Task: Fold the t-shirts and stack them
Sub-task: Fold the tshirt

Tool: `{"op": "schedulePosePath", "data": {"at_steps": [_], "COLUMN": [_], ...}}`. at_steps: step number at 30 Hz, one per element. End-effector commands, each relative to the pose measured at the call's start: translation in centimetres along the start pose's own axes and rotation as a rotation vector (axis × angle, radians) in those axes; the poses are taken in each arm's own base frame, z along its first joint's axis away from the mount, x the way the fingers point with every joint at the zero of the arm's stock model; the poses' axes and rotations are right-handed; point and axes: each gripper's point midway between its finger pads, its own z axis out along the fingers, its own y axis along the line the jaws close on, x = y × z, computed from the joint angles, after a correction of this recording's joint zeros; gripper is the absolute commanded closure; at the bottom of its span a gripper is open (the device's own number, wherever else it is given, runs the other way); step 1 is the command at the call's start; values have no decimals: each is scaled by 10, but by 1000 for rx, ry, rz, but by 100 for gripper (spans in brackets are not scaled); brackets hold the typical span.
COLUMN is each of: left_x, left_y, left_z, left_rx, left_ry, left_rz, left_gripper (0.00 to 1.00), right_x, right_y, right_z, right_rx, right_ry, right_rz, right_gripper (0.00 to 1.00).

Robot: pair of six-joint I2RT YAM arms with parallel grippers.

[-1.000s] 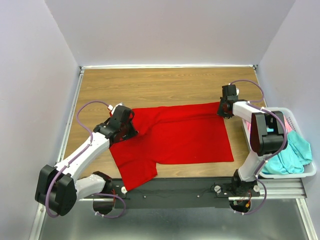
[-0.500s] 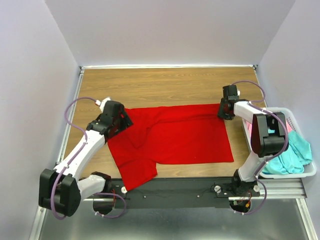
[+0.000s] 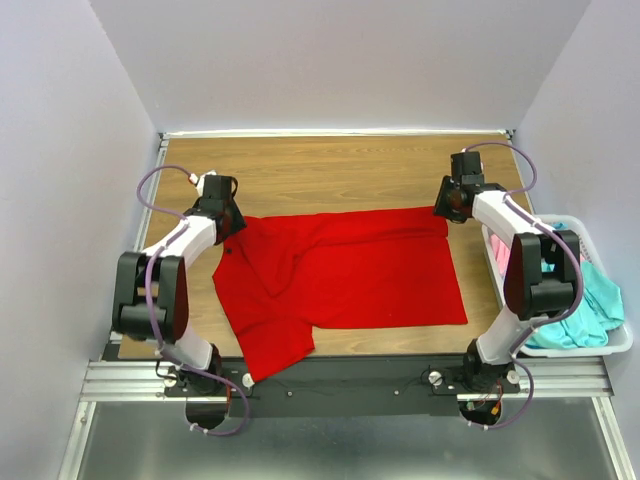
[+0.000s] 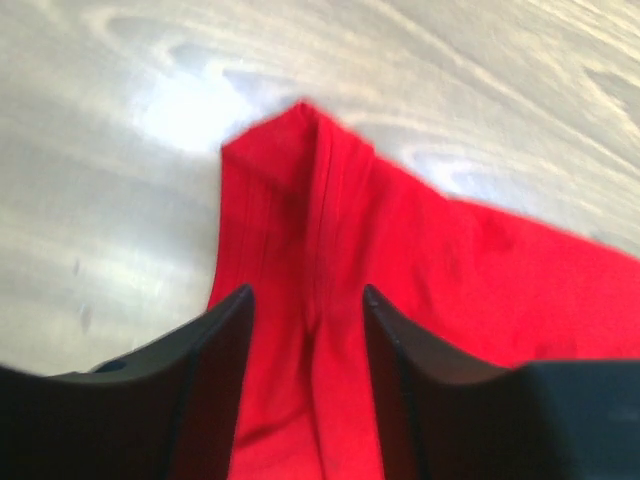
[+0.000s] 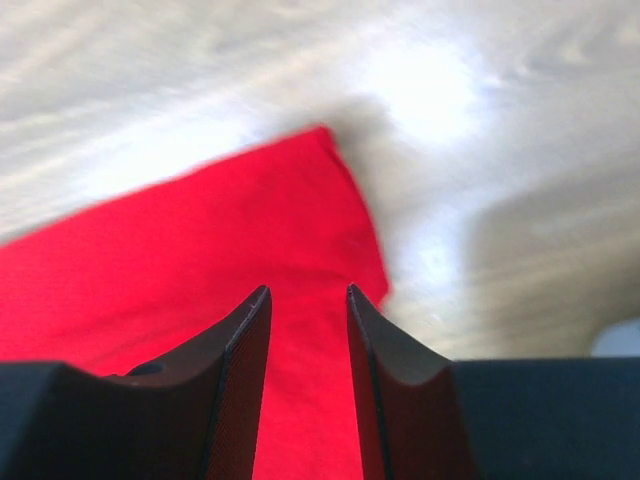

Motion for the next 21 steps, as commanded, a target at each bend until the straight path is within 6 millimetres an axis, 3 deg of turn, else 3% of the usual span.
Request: {"op": "schedulePosePath", "data": {"at_steps": [1, 2, 6, 12, 21], "left_x": [-30, -33, -42, -38, -34], "left_y": [-9, -10, -10, -4, -5], "left_z": [18, 20, 33, 52, 61], "left_rx": [7, 7, -11, -33, -33], "left_ry": [-62, -65, -67, -30, -1], "left_rz": [41, 42, 40, 42, 50], "left_gripper": [55, 59, 62, 63, 63], "right_x": [-9, -10, -13, -14, -11], "right_y": [23, 25, 32, 32, 28], "right_z": [11, 13, 23, 36, 52], "right_rx": [-101, -109, -136, -133, -158], "right_ry": [10, 11, 13, 17, 39], "right_rz": [16, 16, 22, 37, 66], "right_gripper": [59, 59, 60, 61, 61]}}
